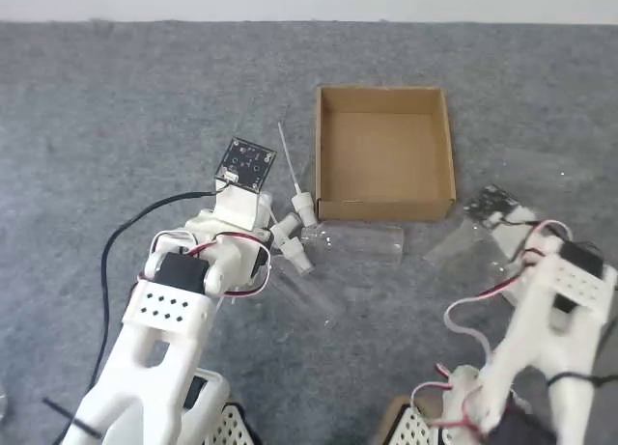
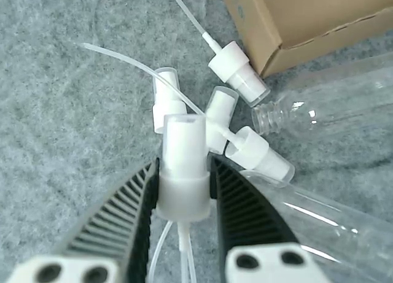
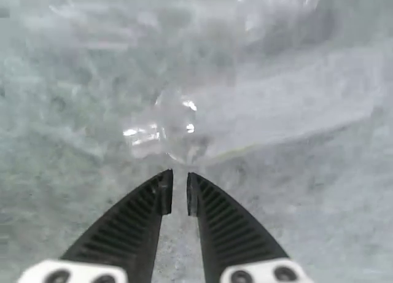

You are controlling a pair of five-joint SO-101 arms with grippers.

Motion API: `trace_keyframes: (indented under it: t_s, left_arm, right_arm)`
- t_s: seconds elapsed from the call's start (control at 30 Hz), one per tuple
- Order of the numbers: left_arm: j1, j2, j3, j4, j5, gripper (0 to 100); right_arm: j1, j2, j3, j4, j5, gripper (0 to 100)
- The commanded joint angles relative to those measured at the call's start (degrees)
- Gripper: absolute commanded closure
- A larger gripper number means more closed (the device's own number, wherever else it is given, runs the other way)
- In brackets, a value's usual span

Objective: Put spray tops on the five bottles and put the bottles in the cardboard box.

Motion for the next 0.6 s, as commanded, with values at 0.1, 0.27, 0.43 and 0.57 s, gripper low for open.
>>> trace_keyframes:
  t_s: [0.1, 0.27, 0.43, 0.57]
  left_arm:
    - [-0.44, -1.41, -0.40, -1.14, -0.53, 99]
    - [-0.44, -1.41, -0.40, -1.23, -0.53, 99]
    - [-0.44, -1.41, -0.40, -1.14, -0.53, 99]
    - [-0.44, -1.41, -0.40, -1.14, -0.53, 99]
  right_arm:
    - [-6.20, -23.43, -1.41, 4.62, -0.62, 98.5]
    - [-6.20, -23.34, -6.51, 4.70, 0.79, 87.3]
    - [-6.81, -11.82, -14.68, 4.35, 7.38, 86.4]
    - [-6.64, -0.48, -22.33, 4.97, 16.26, 81.0]
